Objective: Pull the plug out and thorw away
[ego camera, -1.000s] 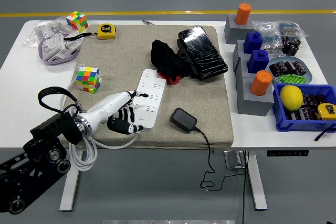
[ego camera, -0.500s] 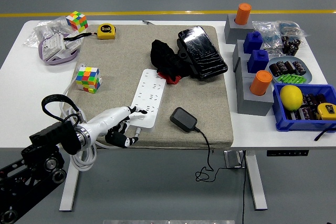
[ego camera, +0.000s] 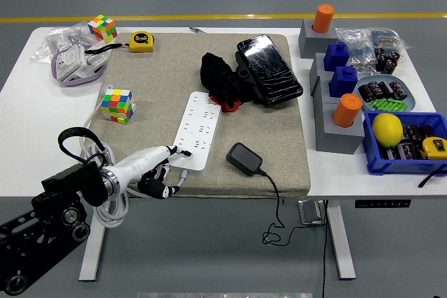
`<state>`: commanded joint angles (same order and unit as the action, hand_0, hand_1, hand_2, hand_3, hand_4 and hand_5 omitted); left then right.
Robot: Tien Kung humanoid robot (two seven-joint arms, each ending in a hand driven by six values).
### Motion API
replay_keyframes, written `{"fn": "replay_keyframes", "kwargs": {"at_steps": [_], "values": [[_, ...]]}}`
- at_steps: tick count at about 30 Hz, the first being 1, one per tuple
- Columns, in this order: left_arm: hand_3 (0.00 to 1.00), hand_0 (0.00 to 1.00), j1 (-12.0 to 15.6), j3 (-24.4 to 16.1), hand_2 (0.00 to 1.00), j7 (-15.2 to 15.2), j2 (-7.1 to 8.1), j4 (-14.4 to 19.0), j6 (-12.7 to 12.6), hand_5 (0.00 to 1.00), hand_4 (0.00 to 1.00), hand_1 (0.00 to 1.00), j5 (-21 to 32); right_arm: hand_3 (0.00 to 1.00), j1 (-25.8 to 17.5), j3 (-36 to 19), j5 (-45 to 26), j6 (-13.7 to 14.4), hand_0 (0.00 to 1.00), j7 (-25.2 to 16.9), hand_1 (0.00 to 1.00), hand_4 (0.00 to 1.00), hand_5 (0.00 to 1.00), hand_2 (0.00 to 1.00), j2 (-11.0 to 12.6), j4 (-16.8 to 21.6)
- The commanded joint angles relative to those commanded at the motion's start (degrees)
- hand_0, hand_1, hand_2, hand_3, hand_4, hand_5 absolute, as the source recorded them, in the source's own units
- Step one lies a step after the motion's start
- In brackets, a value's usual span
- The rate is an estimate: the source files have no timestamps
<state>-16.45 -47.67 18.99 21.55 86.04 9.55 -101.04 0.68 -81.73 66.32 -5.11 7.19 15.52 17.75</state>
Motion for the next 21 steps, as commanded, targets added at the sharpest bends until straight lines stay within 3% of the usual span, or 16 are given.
{"fn": "replay_keyframes", "kwargs": {"at_steps": [8,11,12,17,18,21], "values": [[0.870,0.072,0.08,0.27,0.140,0.55,-0.05,0.57,0.71,0.002,0.732,0.069,0.24,0.587,0.01,0.02,-0.01,0.01,0.539,-0.01,0.621,0.978,0.526,0.672,-0.04,0.02],[0.870,0.072,-0.14,-0.82,0.140,-2.91,-0.05,1.66,-2.06,0.002,0.732,0.069,-0.15,0.587,0.01,0.10,-0.01,0.02,0.539,-0.01,0.621,0.978,0.526,0.672,-0.03,0.02],[0.868,0.079,-0.31,-1.43,0.154,-4.62,-0.14,1.93,-3.67,0.002,0.604,0.075,-0.67,0.586,0.05,0.15,-0.04,0.02,0.539,0.00,0.621,0.977,0.526,0.672,0.00,0.03],[0.868,0.079,-1.59,-4.44,0.154,-14.52,-1.37,1.45,-12.72,0.002,0.604,0.075,-0.88,0.586,0.18,0.12,-0.05,0.05,0.539,-0.01,0.621,0.977,0.526,0.672,-0.09,0.04],[0.869,0.170,-1.86,-5.02,0.321,-15.74,-1.80,1.06,-13.90,0.198,0.749,0.166,-0.75,0.586,0.20,0.10,-0.04,0.06,0.539,0.00,0.621,0.977,0.526,0.672,-0.12,0.03],[0.869,0.170,-2.80,-7.38,0.321,-17.14,-4.02,-1.07,-14.72,0.198,0.749,0.166,-0.46,0.586,0.24,0.10,-0.07,0.06,0.539,-0.02,0.621,0.977,0.526,0.672,-0.22,0.04]]}}
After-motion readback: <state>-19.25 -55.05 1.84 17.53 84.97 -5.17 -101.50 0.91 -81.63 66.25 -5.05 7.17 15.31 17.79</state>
